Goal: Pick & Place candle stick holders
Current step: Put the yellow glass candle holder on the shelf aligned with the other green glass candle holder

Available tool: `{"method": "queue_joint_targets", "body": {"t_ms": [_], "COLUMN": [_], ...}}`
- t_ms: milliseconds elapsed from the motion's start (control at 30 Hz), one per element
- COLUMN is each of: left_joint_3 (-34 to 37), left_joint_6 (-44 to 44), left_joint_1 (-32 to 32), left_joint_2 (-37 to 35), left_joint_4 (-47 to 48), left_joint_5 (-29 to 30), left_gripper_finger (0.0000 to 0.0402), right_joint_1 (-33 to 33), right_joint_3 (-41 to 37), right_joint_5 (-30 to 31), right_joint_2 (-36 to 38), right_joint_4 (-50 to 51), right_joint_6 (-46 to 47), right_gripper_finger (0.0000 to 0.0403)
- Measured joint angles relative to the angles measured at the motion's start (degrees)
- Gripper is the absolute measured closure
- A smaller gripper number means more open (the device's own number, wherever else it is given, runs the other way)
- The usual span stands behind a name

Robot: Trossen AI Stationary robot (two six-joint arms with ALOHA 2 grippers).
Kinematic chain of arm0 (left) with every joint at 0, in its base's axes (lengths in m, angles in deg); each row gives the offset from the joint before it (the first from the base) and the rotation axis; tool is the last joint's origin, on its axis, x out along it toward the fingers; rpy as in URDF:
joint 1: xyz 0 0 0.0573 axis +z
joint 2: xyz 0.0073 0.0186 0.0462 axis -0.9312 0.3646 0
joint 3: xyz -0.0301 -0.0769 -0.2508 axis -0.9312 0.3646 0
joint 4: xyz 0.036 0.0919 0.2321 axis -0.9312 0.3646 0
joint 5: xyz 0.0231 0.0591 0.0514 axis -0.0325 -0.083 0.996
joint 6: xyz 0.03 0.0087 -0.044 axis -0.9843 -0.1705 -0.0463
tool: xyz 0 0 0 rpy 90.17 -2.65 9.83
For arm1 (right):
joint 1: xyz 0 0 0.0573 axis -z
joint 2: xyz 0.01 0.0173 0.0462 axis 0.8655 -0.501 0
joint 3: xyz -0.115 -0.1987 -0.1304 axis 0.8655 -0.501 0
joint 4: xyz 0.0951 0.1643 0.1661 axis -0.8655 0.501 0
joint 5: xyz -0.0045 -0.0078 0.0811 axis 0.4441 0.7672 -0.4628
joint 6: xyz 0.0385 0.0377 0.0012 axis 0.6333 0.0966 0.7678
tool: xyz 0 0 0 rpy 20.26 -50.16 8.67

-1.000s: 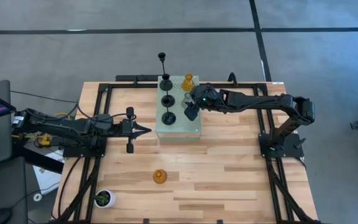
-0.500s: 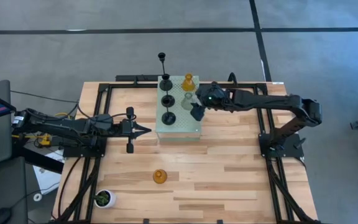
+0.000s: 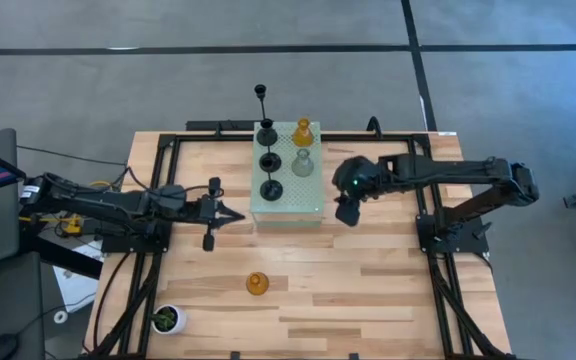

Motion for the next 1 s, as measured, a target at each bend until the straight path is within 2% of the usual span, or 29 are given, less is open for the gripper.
{"method": "queue_joint_targets", "body": {"t_ms": [167,233,367,500,633,1000], "left_joint_3": [0.0,0.0,2.0,5.0,5.9,8.3], "left_joint_6": [1.1,3.0,4.3,4.3,6.1,8.7], "left_joint_1": [0.0,-0.3,-2.9,-5.4,-7.3,-15.5], "left_joint_2": [3.7,6.1,11.8,17.0,19.7,24.3], "left_joint_4": [0.8,2.0,1.1,-4.7,-12.1,-18.5], "left_joint_5": [-10.7,-14.7,-16.3,-16.3,-17.3,-18.2], "left_gripper_finger": [0.0392,0.0393,0.0397,0.0396,0.0396,0.0396], "right_joint_1": [-4.4,-5.8,-8.4,-10.7,-12.3,-18.3], "right_joint_3": [-0.9,-2.1,-3.9,-4.0,-4.0,-4.0], "right_joint_5": [0.0,0.4,4.9,7.7,7.7,6.5], "right_joint_2": [-1.4,-1.4,-1.4,-1.3,-1.3,-1.3], "right_joint_4": [0.0,-0.3,-1.1,-1.6,-3.1,-14.3], "right_joint_6": [-2.5,-3.3,-1.3,-1.0,-0.9,-0.4], "right_gripper_finger": [0.0374,0.0393,0.039,0.04,0.0401,0.0402]}}
